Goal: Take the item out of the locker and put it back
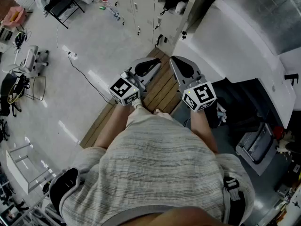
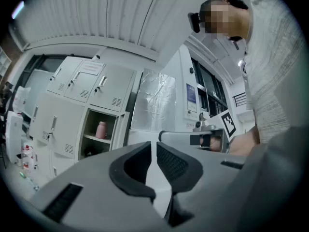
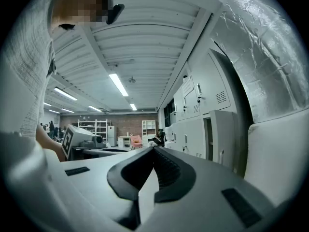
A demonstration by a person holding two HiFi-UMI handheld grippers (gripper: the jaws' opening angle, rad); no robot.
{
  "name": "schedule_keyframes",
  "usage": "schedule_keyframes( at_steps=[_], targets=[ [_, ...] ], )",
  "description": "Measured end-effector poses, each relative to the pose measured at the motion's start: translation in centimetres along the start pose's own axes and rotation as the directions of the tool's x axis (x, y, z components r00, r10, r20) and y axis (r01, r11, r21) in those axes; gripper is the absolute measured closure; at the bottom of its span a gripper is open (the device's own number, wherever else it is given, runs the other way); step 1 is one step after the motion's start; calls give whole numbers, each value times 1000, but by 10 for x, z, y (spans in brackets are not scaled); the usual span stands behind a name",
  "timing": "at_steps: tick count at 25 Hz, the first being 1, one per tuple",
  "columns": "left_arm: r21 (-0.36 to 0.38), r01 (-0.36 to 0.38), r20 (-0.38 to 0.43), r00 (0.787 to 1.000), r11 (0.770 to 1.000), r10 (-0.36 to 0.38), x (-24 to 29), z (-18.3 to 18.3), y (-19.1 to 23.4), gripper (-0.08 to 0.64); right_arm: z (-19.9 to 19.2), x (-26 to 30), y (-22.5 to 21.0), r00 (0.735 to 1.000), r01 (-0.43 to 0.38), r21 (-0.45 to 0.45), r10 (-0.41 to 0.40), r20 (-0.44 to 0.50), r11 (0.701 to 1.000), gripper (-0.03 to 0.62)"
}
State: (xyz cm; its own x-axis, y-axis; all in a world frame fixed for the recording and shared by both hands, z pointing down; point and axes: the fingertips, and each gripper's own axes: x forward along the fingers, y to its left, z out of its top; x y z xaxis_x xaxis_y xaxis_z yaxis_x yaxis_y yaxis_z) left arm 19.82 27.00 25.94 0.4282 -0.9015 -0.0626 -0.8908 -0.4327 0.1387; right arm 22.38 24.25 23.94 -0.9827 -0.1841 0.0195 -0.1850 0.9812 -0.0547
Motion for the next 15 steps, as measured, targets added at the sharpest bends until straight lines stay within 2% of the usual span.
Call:
schedule_keyframes(
  at_steps=[15],
  targets=[
    [-18,-14,-2,1000,1000,14,-6,-3,12,523,-3,11,4,999,-30,-4,30,-17,1000,569]
  ],
)
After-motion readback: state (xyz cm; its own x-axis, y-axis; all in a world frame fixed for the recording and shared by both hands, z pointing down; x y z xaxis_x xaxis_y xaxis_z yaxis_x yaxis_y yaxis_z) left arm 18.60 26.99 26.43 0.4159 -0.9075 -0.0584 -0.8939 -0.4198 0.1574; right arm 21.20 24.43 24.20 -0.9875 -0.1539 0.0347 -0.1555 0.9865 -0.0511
